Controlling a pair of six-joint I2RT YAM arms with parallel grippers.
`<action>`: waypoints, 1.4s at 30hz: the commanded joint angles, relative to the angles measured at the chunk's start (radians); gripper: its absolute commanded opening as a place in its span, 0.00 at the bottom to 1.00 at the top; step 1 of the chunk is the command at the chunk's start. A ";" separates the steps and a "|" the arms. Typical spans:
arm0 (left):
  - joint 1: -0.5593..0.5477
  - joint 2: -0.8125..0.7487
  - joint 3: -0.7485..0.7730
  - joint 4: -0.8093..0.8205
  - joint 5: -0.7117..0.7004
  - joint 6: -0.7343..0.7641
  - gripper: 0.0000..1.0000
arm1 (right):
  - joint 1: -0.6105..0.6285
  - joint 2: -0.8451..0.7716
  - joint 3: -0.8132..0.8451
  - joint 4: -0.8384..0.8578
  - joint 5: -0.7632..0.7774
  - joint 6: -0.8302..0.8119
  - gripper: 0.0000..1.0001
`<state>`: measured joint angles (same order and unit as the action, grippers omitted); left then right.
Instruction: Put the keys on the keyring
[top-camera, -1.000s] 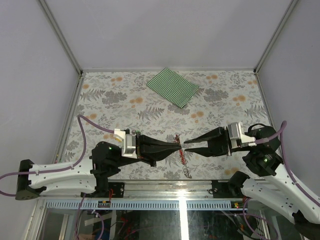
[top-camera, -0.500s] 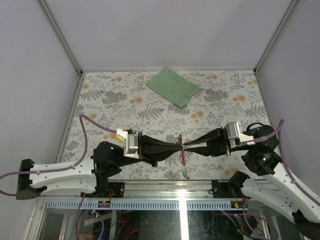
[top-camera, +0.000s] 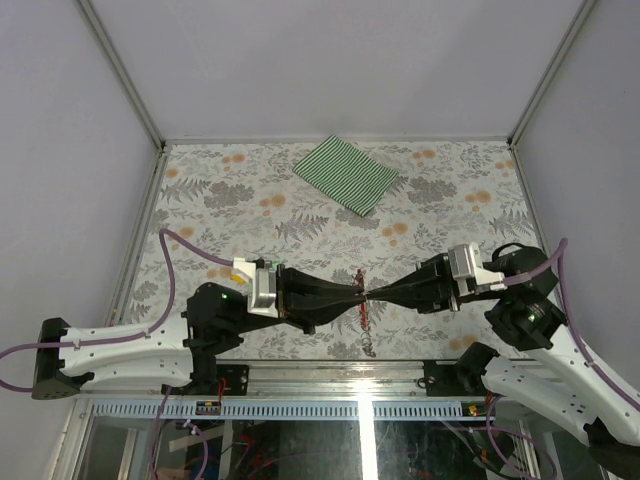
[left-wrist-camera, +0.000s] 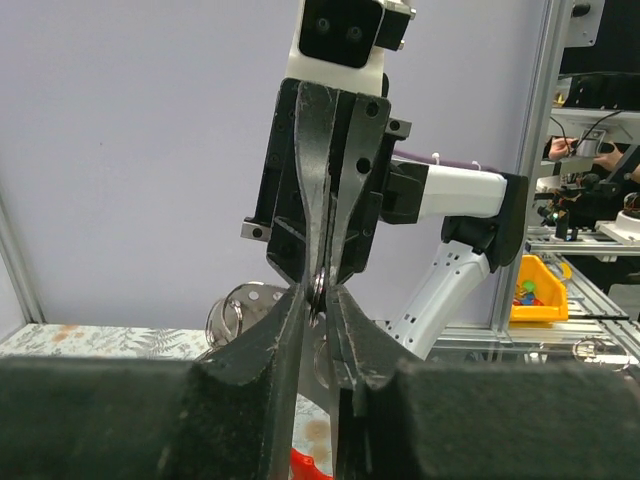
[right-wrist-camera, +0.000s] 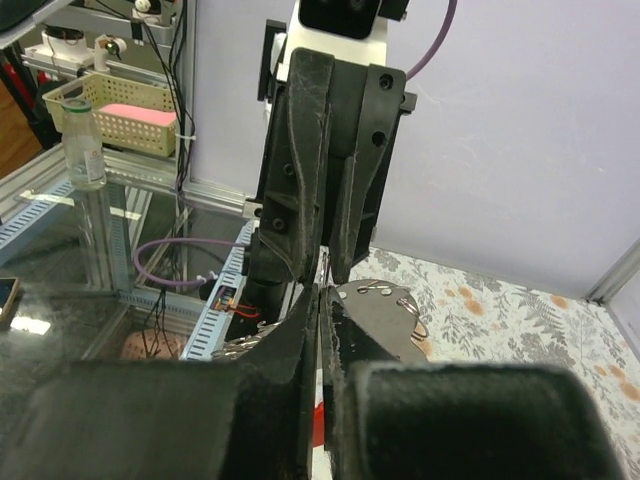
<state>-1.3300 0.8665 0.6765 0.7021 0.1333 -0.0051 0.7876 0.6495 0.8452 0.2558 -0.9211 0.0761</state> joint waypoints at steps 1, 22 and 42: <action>-0.005 -0.019 0.050 0.037 0.001 0.000 0.20 | 0.007 -0.001 0.100 -0.163 0.045 -0.160 0.00; -0.006 -0.002 0.243 -0.538 -0.037 0.236 0.35 | 0.007 0.156 0.479 -0.965 0.324 -0.728 0.00; -0.006 -0.008 0.181 -0.559 -0.098 0.243 0.36 | 0.173 0.276 0.581 -1.155 0.454 -0.768 0.00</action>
<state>-1.3300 0.8860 0.8825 0.1200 0.0406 0.2481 0.9306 0.9100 1.3674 -0.9070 -0.5072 -0.6712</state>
